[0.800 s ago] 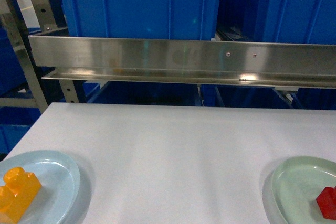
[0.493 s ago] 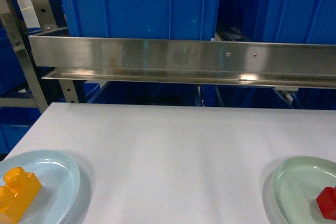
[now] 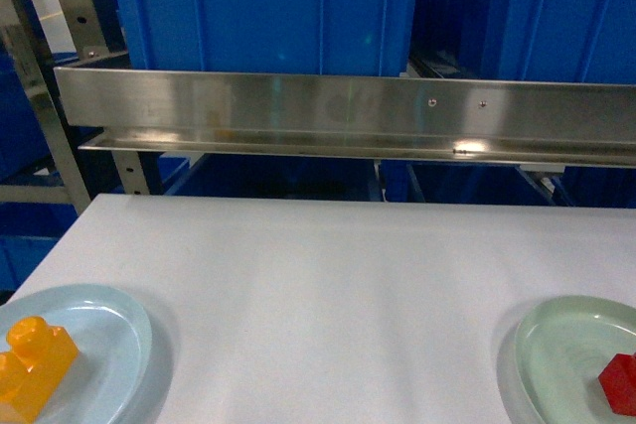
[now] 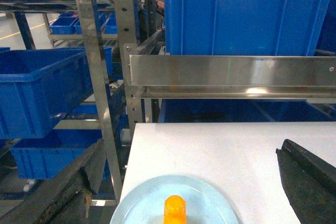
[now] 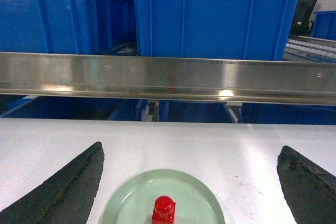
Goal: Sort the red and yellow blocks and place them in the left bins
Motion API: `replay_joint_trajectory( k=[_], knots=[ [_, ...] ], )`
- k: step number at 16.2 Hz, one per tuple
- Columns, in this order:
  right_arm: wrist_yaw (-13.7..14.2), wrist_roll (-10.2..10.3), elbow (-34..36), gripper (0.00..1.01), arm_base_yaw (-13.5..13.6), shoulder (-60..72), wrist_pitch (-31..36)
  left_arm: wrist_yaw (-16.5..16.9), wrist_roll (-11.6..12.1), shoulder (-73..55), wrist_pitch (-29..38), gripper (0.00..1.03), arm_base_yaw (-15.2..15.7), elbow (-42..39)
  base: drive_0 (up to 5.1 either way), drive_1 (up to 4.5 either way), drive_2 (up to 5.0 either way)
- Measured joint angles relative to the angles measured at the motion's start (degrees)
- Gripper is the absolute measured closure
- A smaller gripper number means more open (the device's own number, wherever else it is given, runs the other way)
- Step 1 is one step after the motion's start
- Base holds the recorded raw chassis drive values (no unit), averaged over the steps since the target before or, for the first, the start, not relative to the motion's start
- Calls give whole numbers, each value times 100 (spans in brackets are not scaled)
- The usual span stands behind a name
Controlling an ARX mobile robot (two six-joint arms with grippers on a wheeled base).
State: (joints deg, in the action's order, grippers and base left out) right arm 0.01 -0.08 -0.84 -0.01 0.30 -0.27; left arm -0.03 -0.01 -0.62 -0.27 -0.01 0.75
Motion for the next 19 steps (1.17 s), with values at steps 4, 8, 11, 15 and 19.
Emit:
replay_joint_trajectory(
  k=[4,8,11,15,19],
  knots=[
    [0,0,0,3,0,0,0,0,0,0,0,5,0,0,0,0,0],
    [0,0,0,3,0,0,0,0,0,0,0,5,0,0,0,0,0],
    [0,0,0,3,0,0,0,2,0,0,0,5,0,0,0,0,0],
    [0,0,0,3,0,0,0,0,0,0,0,5,0,0,0,0,0],
    [192,485,-46,3,96,1744,901,330,22,-1412,901,5,133,146,0,0,0]
  ],
)
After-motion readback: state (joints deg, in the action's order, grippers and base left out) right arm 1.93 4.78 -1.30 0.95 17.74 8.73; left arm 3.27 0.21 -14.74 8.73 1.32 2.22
